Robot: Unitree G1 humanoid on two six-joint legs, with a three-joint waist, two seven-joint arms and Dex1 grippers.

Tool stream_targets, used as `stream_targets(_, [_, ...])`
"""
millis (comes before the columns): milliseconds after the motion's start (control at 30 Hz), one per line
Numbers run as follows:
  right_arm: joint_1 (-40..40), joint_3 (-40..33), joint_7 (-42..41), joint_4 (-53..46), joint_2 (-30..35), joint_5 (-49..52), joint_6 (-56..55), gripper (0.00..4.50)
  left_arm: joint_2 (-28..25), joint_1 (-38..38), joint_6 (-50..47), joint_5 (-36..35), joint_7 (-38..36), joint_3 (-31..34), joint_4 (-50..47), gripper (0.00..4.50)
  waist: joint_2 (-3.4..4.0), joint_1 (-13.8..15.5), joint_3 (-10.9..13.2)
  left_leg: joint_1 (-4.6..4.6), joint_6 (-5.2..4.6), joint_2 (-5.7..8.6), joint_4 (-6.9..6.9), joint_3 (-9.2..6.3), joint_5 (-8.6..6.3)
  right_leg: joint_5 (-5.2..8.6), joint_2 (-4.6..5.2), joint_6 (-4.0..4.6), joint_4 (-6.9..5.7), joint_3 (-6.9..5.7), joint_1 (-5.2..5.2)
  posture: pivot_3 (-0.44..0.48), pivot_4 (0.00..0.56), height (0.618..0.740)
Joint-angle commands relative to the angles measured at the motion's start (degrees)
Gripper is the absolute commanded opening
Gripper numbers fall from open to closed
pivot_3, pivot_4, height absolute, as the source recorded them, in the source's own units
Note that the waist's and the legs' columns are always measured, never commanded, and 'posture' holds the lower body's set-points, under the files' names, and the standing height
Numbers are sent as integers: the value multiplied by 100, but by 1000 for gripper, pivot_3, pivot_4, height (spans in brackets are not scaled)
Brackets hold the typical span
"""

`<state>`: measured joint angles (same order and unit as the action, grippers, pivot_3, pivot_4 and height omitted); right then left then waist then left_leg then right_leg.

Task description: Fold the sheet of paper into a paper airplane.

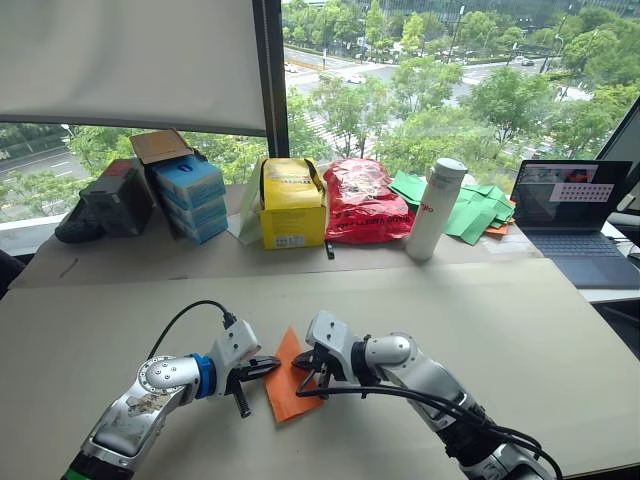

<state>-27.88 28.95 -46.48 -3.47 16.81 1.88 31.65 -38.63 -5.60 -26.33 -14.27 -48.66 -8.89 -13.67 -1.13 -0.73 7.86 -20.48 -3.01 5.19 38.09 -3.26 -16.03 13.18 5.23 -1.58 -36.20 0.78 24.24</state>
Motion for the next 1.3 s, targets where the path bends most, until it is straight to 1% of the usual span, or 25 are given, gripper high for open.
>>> stream_targets(33, [-30, 50, -74, 311, -1, -73, -318, 0, -78, 156, -116, 188, -47, -200, 189, 26, 0, 0, 0, 3, 0, -1, 0, 0, 0, 0, -1, 0, 0, 0, -2, 0, 150, 740])
stream_targets(167, [-77, 3, -70, 713, -137, -99, -514, 0, -139, 162, -52, 310, -44, -247, 156, 26, 2, -17, -3, 19, -3, -1, -2, 1, -2, 0, -1, 0, 0, 2, -14, 0, 150, 740])
stream_targets(300, [-196, -23, -60, 1075, -240, -174, -700, 0, -107, 193, -87, 283, -20, -231, 104, 26, 8, -24, -6, 27, -1, -2, -2, 0, -1, -2, -4, 3, -4, 2, -15, 0, 150, 740])
stream_targets(767, [-1049, -312, 158, 2718, -809, -277, -1415, 0, -163, 341, -110, 377, 13, -245, -133, 26, 12, -28, -8, 28, -1, -1, -2, 0, -1, -4, -6, 7, -7, 3, -11, 0, 150, 740])
stream_targets(900, [-1144, -341, 163, 2988, -878, -312, -1599, 0, -147, 350, -118, 399, 16, -232, -158, 26, 13, -33, -8, 28, -1, -1, -2, 0, -1, -5, -6, 8, -7, 3, -11, 0, 150, 740])
stream_targets(1033, [-1072, -276, 108, 3017, -845, -363, -1713, 0, -138, 351, -133, 404, 26, -221, -178, 26, 14, -32, -8, 28, -1, -1, -3, 0, -1, -5, -5, 8, -7, 3, -11, 0, 150, 740])
stream_targets(1133, [-942, -259, 32, 2832, -807, -359, -1670, 0, -127, 339, -139, 408, 37, -217, -173, 26, 15, -29, -8, 28, -1, -1, -3, 0, -1, -5, -6, 8, -7, 3, -11, 0, 150, 740])
stream_targets(1300, [-419, -166, -188, 1990, -600, -316, -1359, 0, -117, 331, -153, 394, 58, -190, -186, 26, 20, -14, -11, 27, -6, 0, -5, 0, -6, -5, -5, 8, -3, 3, -11, 0, 150, 740])
